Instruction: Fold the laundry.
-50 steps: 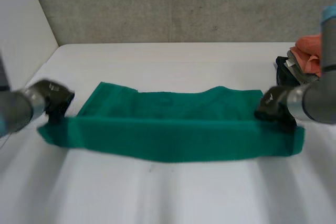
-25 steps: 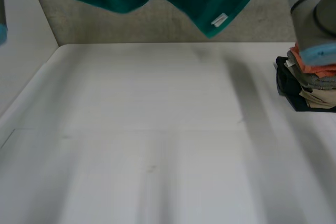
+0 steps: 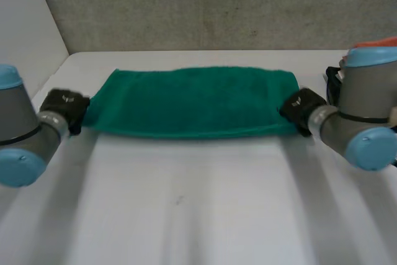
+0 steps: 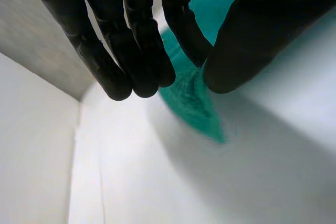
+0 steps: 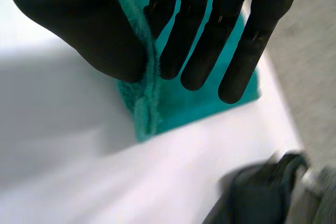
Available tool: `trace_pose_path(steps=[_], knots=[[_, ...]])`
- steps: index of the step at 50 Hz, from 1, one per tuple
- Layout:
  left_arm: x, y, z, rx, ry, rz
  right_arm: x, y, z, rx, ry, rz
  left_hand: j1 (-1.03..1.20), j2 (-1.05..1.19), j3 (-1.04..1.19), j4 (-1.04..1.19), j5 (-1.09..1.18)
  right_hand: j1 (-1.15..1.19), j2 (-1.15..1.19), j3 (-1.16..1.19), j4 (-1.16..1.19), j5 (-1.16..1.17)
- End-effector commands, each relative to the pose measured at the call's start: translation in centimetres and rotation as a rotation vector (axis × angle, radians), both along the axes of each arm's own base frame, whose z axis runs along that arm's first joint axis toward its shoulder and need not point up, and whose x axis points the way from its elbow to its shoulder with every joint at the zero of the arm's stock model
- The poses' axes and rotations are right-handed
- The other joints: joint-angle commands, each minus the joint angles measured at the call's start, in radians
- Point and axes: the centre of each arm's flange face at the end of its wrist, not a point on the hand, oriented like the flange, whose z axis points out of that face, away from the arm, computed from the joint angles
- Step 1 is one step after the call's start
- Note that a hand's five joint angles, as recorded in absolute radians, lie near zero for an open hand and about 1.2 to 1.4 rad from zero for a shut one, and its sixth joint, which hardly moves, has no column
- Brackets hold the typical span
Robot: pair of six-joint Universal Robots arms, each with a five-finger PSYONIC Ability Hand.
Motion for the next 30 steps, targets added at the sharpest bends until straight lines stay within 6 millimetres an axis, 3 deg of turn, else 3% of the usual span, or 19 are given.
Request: trace_pose_path(steps=[1,4,7,11,15,20,24,30], knots=[[2.6,9.1,1.1,0.322,-0.24,-0.068,-5.2,7.7,2.9,0.336,0.195,-0.006,0.23,0.198,0.206,0.197,0.226,0.263,0.217,0.205,0.199,0.187],[3.5,12.4,1.6,0.44,-0.341,-0.131,-7.0,10.2,3.6,0.447,0.275,0.036,0.23,0.198,0.206,0.197,0.226,0.263,0.217,0.205,0.199,0.187],[4.2,12.2,1.9,0.397,-0.393,-0.164,-7.3,10.1,3.3,0.429,0.303,0.08,0.23,0.198,0.206,0.197,0.226,0.263,0.217,0.205,0.199,0.187],[4.4,9.3,3.1,0.23,-0.454,-0.181,-6.1,8.0,2.1,0.308,0.291,0.092,0.23,0.198,0.206,0.197,0.226,0.263,0.217,0.205,0.199,0.187],[1.8,5.9,3.5,0.096,-0.411,-0.191,-4.3,5.1,1.0,0.178,0.21,0.033,0.23,0.198,0.206,0.197,0.226,0.263,0.217,0.205,0.199,0.187],[-1.5,0.3,4.1,-0.035,-0.279,-0.103,-2.3,-0.1,0.0,-0.027,0.051,-0.074,0.23,0.198,0.206,0.197,0.226,0.263,0.217,0.205,0.199,0.187],[-3.9,-2.9,3.6,-0.092,-0.238,-0.078,-1.7,-2.9,-0.7,-0.144,0.028,-0.138,0.23,0.198,0.206,0.197,0.226,0.263,0.217,0.205,0.199,0.187],[-6.1,-5.3,1.8,-0.103,-0.246,-0.067,-1.1,-4.9,-1.6,-0.219,0.035,-0.156,0.23,0.198,0.206,0.197,0.226,0.263,0.217,0.205,0.199,0.187]])
